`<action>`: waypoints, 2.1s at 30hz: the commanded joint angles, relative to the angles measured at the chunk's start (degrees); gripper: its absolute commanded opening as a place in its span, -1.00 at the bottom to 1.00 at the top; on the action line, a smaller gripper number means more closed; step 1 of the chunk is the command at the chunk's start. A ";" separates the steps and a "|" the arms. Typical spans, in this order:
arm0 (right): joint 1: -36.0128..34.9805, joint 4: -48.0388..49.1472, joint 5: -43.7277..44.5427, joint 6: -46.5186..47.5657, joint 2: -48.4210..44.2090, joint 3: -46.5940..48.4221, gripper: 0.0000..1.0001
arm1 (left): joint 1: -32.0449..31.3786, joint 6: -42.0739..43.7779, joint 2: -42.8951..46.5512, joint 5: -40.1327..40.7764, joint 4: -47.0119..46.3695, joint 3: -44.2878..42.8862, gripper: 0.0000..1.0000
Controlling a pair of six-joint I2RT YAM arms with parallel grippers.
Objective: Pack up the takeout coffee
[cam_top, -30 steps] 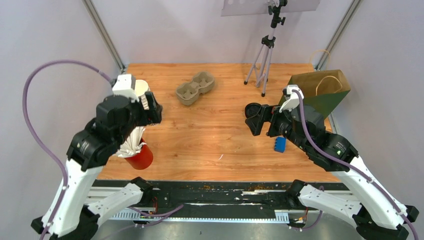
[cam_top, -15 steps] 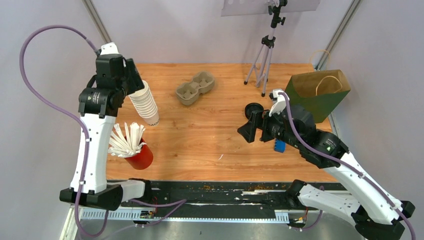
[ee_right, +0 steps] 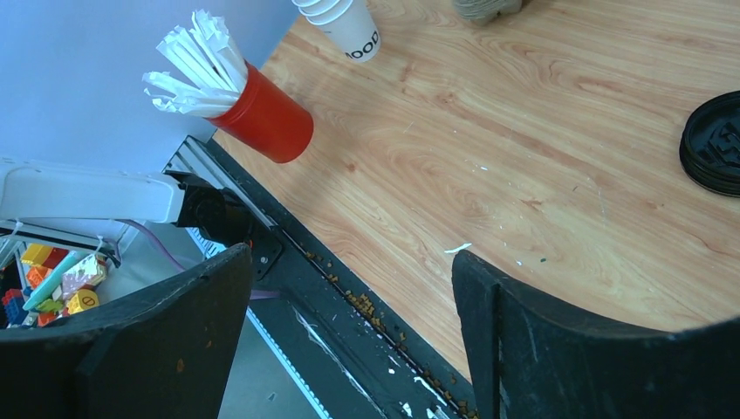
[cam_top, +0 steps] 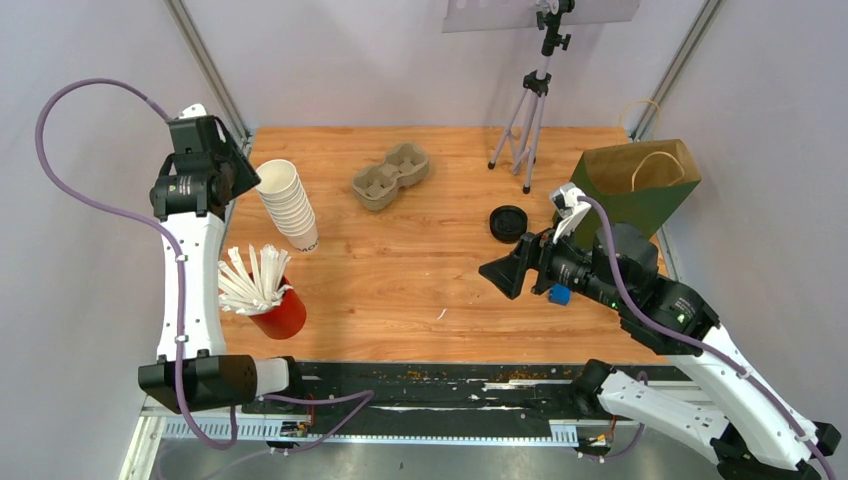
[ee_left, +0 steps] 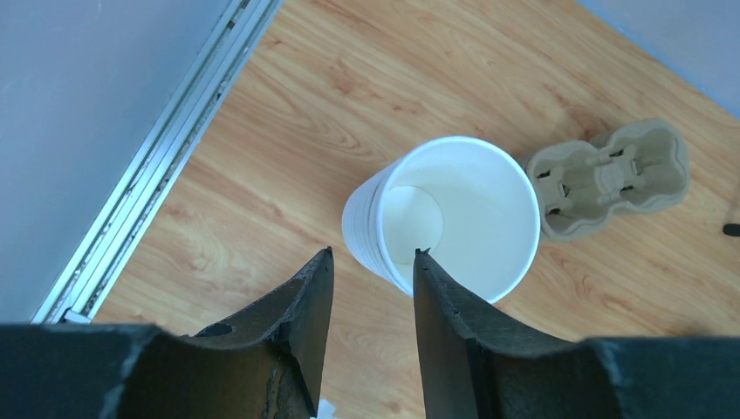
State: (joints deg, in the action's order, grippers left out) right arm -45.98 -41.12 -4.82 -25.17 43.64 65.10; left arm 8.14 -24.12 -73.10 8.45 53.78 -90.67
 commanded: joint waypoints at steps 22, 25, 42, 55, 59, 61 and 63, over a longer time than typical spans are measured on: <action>0.19 1.35 -1.76 1.16 0.83 -1.09 0.64 | 2.76 2.52 -4.72 -6.57 -6.77 1.78 -0.29; 0.23 1.24 -1.53 1.15 0.87 -1.38 0.64 | 2.74 2.50 -4.24 -6.34 -7.35 2.97 -0.28; 0.18 0.45 -0.15 2.13 0.67 -0.98 0.64 | 2.68 3.16 -5.23 -6.93 -6.68 2.19 -0.39; 0.17 -0.81 0.08 4.08 2.46 0.54 0.66 | 2.75 4.71 -4.47 -8.09 -6.57 1.53 -0.75; 0.19 0.04 0.44 3.76 2.66 0.31 0.66 | 2.76 5.28 -4.68 -9.48 -5.69 0.14 -1.00; 0.19 0.32 0.27 4.14 3.06 0.20 0.66 | 2.74 5.23 -4.76 -9.65 -5.09 -1.14 -1.00; 0.19 0.49 0.10 4.70 3.69 0.43 0.66 | 2.76 5.37 -4.80 -10.98 -4.92 -2.24 -1.00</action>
State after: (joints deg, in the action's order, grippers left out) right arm -45.98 -42.11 -5.39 -21.98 46.83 63.79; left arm 10.33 -20.12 -78.22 -0.01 49.08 -88.58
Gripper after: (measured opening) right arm 0.827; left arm 0.008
